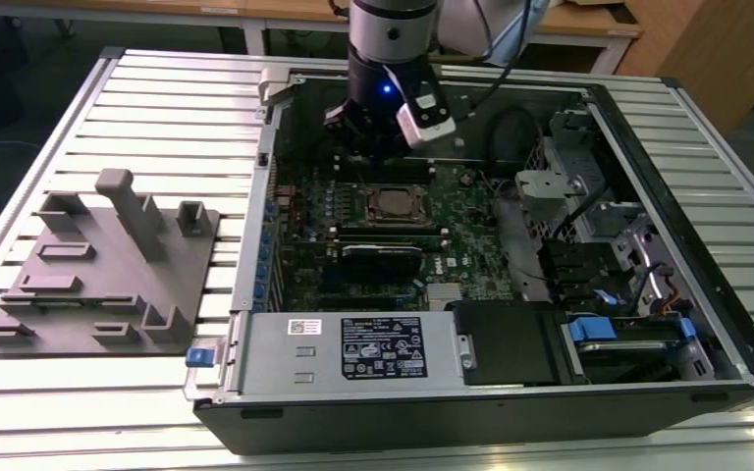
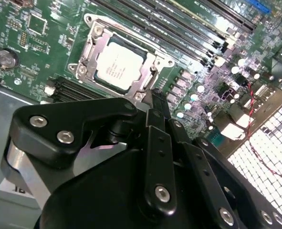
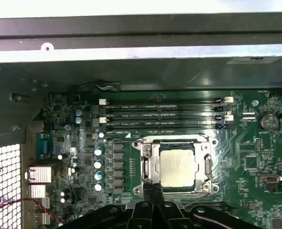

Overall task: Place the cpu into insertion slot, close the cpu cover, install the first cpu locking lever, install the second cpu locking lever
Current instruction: 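Install the first cpu locking lever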

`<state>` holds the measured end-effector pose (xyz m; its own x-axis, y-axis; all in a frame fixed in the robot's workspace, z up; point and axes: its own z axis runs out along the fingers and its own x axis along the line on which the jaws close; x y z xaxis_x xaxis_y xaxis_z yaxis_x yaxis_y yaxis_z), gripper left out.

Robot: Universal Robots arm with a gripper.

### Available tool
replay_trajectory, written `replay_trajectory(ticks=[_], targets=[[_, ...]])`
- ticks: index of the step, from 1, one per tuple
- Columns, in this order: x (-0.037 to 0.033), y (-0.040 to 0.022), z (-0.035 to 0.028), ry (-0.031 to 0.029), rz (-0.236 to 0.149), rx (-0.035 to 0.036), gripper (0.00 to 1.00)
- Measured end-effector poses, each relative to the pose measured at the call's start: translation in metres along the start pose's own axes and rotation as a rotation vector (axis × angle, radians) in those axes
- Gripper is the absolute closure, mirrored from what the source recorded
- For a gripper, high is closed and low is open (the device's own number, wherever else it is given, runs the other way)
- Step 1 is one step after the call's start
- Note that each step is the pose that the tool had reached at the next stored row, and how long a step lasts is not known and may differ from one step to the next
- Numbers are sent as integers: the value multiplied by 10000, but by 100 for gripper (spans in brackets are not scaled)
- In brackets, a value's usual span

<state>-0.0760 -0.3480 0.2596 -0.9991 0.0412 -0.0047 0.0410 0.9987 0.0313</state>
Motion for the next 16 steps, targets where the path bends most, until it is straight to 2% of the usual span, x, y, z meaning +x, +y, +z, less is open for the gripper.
replay_trajectory(ticks=[5, 16], targets=[[81, -3, 7, -55, 0, -41, 89], [84, -3, 7, -55, -2, -40, 89]])
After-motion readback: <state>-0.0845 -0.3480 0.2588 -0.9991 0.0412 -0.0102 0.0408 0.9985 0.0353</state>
